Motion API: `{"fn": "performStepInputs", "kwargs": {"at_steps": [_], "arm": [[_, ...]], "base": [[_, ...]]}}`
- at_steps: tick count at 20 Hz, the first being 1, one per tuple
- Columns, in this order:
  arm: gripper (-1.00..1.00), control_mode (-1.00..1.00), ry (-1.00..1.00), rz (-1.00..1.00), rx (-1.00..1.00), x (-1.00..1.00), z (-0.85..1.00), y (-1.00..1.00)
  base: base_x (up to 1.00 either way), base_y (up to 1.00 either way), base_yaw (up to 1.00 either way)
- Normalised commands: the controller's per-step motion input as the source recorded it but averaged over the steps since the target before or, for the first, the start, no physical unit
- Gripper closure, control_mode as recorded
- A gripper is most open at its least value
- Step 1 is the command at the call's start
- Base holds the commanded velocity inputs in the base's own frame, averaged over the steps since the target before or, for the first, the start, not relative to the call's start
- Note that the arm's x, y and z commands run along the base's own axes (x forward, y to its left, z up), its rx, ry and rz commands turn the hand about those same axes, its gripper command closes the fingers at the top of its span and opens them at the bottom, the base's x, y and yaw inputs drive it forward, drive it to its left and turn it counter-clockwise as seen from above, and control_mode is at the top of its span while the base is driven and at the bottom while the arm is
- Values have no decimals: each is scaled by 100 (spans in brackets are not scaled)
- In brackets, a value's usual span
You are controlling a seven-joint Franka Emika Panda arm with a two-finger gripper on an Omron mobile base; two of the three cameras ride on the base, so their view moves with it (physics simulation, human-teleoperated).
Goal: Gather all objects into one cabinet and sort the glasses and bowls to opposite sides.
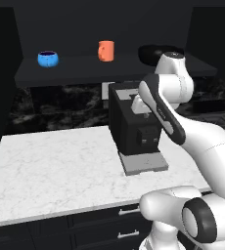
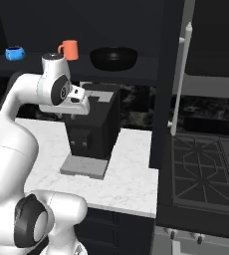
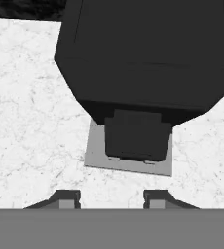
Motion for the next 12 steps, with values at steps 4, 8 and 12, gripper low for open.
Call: {"fn": "performStepInputs", "kwargs": {"at_steps": [4, 8, 12], "arm": [[-100, -100, -5, 0, 0, -43, 0, -1], [-100, -100, -15, -1, -1, -88, 11, -3], [-100, -100, -16, -2, 0, -73, 43, 0]], "base": [[0, 0, 0], [0, 0, 0], [0, 0, 0]]}}
